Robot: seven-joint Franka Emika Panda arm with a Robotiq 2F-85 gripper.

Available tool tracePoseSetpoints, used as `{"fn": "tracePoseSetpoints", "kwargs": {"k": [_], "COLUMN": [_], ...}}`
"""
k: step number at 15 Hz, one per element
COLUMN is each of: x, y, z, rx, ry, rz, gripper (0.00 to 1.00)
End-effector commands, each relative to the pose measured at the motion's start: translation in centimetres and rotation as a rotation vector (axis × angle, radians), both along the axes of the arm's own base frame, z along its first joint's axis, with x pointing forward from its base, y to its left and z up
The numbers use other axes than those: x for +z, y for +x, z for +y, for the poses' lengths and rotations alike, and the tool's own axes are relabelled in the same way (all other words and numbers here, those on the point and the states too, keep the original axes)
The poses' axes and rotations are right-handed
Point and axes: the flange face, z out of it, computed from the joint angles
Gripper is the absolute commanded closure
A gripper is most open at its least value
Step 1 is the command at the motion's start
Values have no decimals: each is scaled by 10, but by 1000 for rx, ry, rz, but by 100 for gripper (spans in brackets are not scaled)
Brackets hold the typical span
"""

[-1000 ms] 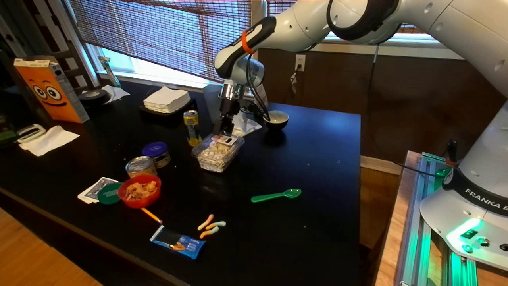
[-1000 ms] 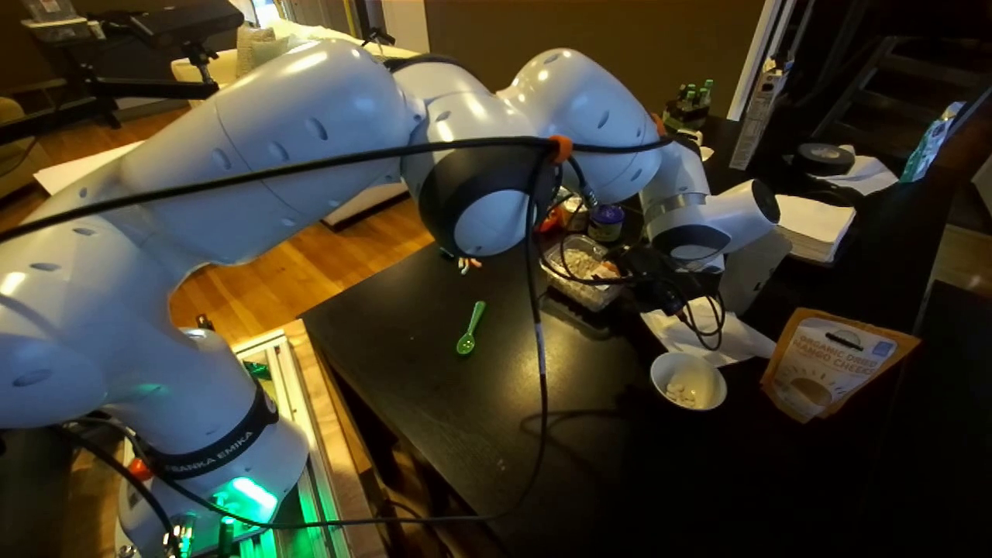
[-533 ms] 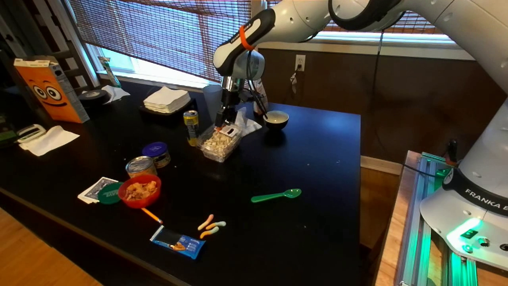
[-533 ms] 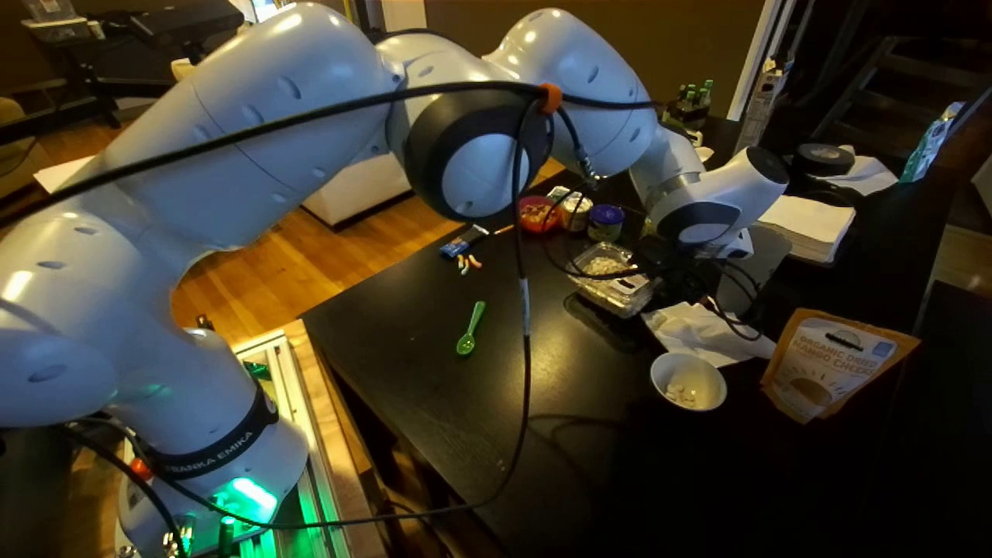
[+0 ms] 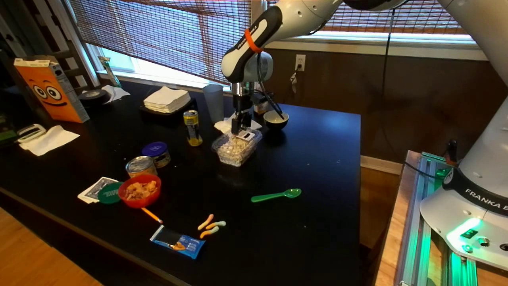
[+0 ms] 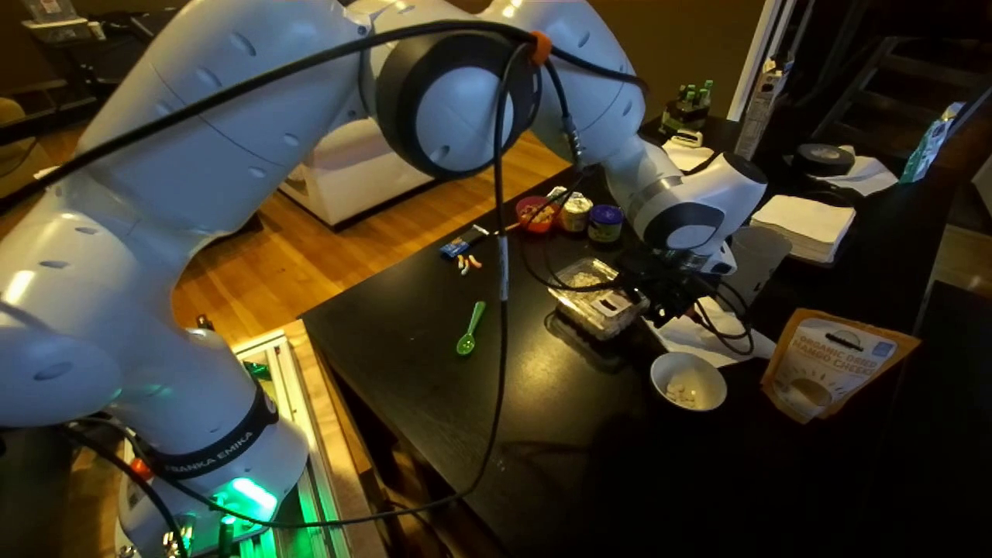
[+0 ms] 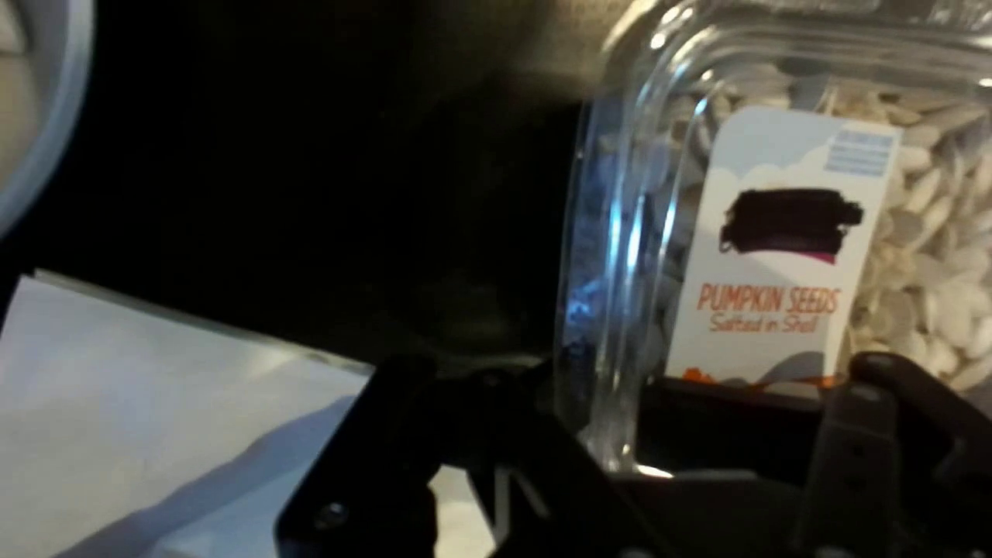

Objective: Move the lunchbox to the right

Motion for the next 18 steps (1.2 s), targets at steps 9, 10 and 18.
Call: {"fn": "tracePoseSetpoints", "kwargs": {"k": [9,10,18], "x": [30,33,66], "y": [-62,-63,-59], "z": [3,3,6], "rx": [-6,-11,-101], "ry": [-66,-70,-98], "rz": [80,74,-37], "gripper": [55,47,0]}}
